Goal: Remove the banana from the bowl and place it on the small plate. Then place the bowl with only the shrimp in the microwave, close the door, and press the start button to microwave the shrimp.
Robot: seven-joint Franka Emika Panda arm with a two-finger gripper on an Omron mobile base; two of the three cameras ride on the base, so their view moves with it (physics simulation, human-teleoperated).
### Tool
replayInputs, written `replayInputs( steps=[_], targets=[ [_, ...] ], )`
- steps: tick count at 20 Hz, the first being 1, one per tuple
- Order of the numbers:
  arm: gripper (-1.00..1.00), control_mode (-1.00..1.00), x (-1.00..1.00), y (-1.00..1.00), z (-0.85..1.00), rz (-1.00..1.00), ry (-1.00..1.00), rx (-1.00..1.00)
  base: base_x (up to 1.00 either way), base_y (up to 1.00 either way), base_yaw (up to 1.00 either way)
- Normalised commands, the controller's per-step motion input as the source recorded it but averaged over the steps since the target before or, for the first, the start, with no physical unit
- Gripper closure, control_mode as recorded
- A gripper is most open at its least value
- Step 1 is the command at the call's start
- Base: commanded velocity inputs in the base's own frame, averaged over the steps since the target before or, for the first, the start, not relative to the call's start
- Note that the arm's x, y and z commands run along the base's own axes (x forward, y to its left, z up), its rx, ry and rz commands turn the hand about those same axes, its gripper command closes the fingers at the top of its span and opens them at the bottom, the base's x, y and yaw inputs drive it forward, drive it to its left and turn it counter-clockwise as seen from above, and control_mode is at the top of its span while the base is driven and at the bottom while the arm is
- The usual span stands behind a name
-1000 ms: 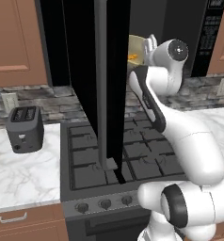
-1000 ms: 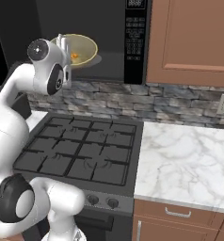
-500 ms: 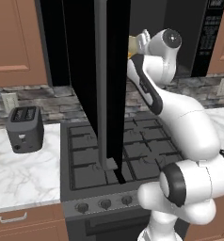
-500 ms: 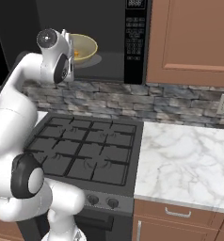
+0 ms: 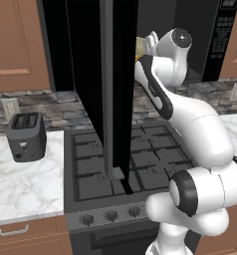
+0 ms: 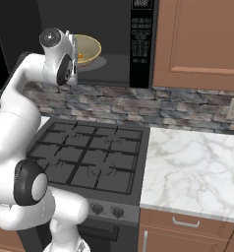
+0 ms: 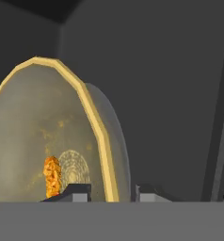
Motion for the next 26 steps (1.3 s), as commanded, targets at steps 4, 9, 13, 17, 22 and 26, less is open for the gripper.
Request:
replayInputs(
  steps=[4,9,13,17,22,26],
  targets=[
    [-1.0,-1.0,-0.14,0.0,0.0,0.0,-0.07,0.0,0.0,0.0,0.0],
    [-1.0,-1.0,-0.5,0.0,0.2,0.0,-0.27,-0.03,0.0,0.0,0.0],
    [-1.0,-1.0,-0.62,0.0,0.1,0.0,-0.24,-0.03,0.0,0.0,0.0],
    [-1.0,-1.0,-0.9,0.0,0.0,0.0,-0.17,-0.07,0.0,0.0,0.0],
    [-1.0,-1.0,-1.0,-0.01,-0.18,0.0,-0.16,-0.1,0.0,0.0,0.0],
    [-1.0,-1.0,-1.0,-0.14,-0.41,0.0,-0.18,-0.12,0.0,0.0,0.0]
  ],
)
